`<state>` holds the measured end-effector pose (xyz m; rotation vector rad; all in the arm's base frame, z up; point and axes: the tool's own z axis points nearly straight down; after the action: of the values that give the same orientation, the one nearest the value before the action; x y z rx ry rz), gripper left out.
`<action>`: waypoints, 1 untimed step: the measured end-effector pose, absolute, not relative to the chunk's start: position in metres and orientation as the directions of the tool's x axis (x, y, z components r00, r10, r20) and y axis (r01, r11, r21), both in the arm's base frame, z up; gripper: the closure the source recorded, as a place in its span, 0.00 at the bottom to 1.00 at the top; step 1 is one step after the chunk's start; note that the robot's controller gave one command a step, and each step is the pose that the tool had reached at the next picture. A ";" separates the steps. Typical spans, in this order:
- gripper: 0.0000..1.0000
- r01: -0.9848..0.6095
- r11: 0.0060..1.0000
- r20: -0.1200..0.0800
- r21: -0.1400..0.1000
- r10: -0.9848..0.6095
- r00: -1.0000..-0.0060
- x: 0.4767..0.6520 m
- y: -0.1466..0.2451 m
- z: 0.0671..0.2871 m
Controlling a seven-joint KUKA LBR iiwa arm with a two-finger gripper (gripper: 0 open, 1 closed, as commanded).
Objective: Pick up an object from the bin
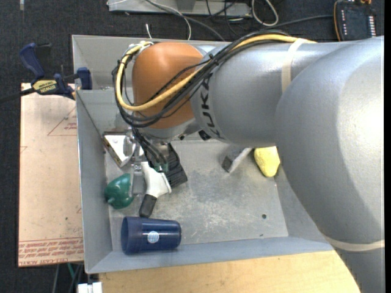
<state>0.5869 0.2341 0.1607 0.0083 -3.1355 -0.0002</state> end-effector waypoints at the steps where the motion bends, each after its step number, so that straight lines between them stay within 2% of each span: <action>1: 0.00 0.000 1.000 -0.001 0.001 0.000 -1.000 0.589 0.233 0.166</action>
Offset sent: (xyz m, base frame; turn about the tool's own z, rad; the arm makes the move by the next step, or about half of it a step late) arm -0.0174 0.0176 -0.0907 0.1914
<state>0.5888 0.2326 0.1659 0.0000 -3.1423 -0.0022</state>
